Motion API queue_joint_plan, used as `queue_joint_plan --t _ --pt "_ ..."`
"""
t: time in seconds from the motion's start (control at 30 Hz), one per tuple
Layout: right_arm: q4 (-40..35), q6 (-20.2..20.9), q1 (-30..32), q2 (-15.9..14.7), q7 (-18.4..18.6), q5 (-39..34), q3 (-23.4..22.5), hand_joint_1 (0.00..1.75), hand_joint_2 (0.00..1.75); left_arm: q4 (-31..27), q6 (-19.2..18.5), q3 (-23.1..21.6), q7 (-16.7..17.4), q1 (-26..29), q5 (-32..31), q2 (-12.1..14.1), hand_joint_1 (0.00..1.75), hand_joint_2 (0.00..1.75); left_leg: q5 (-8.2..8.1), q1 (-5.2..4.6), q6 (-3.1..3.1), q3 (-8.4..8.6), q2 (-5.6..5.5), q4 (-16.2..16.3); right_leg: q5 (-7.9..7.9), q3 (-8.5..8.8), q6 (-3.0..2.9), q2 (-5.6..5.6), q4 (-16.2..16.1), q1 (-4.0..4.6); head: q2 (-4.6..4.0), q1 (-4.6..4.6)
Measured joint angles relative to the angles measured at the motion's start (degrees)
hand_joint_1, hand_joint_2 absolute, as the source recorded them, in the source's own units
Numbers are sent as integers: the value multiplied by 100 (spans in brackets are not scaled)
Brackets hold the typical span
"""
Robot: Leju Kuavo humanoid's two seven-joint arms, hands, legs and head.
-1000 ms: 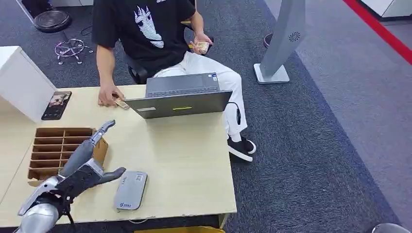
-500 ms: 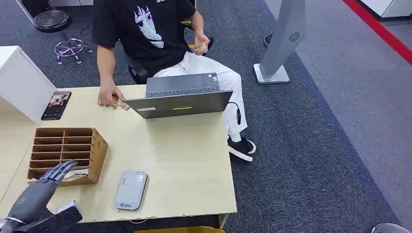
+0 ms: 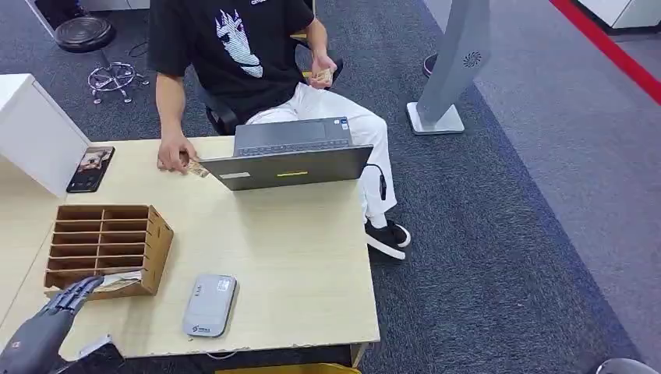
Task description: Pass the card to the sensor for recognition and then transmit it.
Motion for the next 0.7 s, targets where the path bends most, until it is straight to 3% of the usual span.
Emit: queue_joint_plan --t 0.2,0.5,0.7 --pt "-31 0 0 0 31 0 2 0 175 2 74 77 -46 -24 87 -103 0 175 0 0 0 0 -1 0 0 0 0 0 0 0 0 0" --pt "-124 0 5 0 120 -35 13 0 175 183 164 133 -92 -509 -588 -383 0 175 0 0 0 0 -9 0 1 2 0 -11 0 -1 2 0" --pt "-155 0 13 0 144 -98 28 0 175 299 65 160 -55 -715 -710 -442 0 175 0 0 0 1 -8 0 1 2 0 -10 0 0 2 0"
